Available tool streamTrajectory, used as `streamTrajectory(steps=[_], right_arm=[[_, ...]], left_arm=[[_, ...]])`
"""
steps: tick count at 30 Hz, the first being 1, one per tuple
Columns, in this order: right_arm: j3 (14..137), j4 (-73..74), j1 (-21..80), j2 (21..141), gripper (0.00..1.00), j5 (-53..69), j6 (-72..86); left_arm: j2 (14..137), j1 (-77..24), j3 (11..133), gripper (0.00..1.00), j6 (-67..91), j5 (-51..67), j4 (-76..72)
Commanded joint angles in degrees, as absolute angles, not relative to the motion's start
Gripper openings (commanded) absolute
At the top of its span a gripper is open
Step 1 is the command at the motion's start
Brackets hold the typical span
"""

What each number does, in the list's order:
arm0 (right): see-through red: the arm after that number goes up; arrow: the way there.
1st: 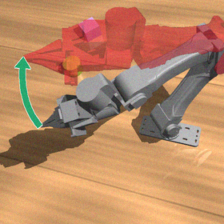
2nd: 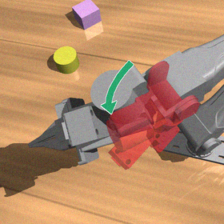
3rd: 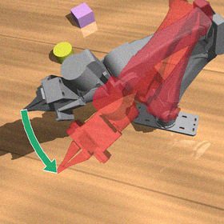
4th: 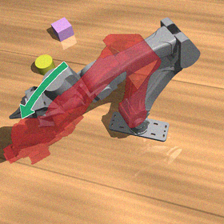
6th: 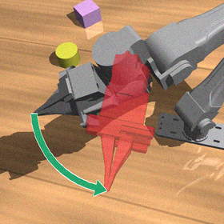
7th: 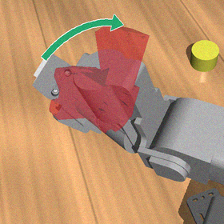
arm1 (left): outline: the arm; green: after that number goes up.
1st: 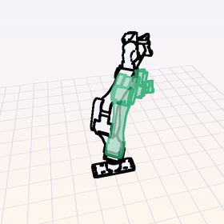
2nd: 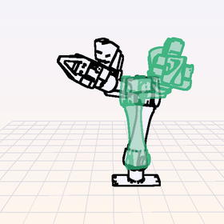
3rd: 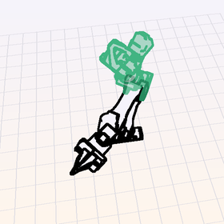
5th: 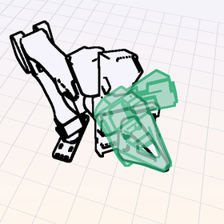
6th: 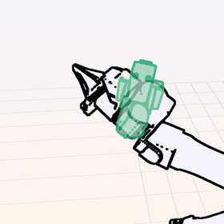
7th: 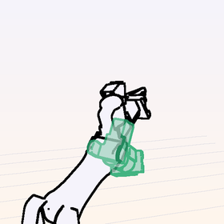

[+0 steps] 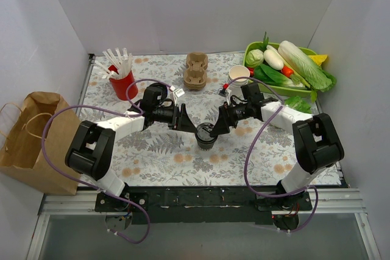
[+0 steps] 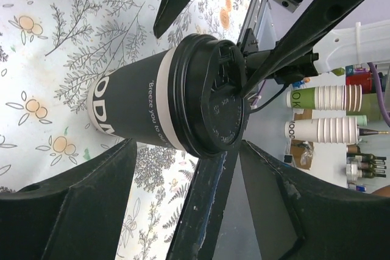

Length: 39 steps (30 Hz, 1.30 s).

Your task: Pack the takeout coffee

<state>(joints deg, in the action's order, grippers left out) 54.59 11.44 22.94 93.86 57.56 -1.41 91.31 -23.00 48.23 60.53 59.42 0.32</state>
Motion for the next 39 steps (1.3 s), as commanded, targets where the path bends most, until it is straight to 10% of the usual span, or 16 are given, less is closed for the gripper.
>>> streamTrajectory(steps=[1, 39], right_arm=[[56.4, 9.5, 23.2, 94.7, 0.92, 57.9, -1.4], [47.4, -4.8, 24.1, 100.3, 0.79, 63.9, 0.2]], left_arm=[[92.1, -23.0, 48.1, 0.68, 63.9, 61.3, -4.5], [103.7, -23.6, 47.5, 0.66, 71.3, 62.8, -16.2]])
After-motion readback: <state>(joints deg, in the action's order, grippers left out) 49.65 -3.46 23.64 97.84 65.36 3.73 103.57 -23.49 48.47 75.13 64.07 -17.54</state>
